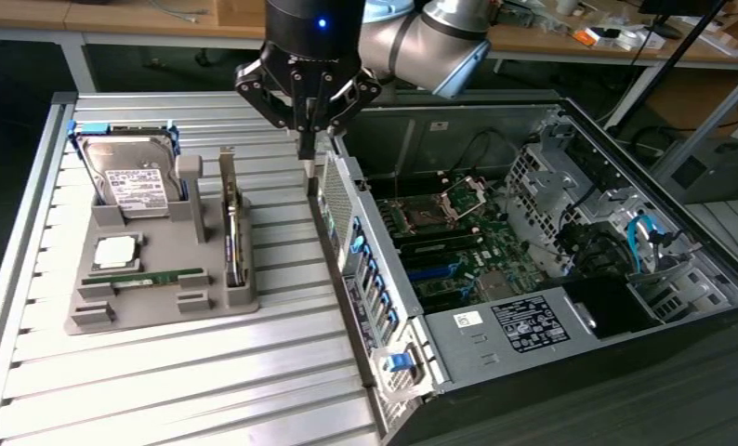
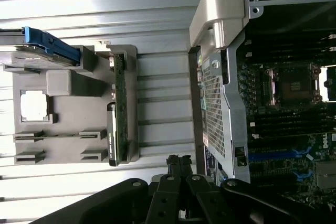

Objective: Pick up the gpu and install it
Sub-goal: 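Reach for the gpu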

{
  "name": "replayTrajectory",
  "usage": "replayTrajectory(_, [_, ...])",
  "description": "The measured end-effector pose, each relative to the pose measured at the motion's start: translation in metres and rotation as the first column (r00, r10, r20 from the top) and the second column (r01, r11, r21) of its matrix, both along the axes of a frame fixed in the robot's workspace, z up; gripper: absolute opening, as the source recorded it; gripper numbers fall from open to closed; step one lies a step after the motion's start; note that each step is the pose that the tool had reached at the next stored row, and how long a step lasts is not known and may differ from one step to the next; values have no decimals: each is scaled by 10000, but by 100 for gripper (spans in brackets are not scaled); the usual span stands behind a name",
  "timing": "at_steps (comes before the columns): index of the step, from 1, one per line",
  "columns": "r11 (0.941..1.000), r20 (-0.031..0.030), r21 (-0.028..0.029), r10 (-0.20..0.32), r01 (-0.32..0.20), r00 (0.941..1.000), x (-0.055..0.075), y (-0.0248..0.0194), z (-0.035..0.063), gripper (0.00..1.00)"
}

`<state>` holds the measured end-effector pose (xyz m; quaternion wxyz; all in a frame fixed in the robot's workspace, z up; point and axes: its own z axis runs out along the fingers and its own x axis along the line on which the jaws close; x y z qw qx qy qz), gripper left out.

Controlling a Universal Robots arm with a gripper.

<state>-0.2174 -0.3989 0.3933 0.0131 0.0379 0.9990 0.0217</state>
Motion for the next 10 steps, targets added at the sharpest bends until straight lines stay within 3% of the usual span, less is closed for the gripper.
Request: replayTrajectory(10, [10000, 0, 0, 0, 0, 10000, -74, 0, 0, 11])
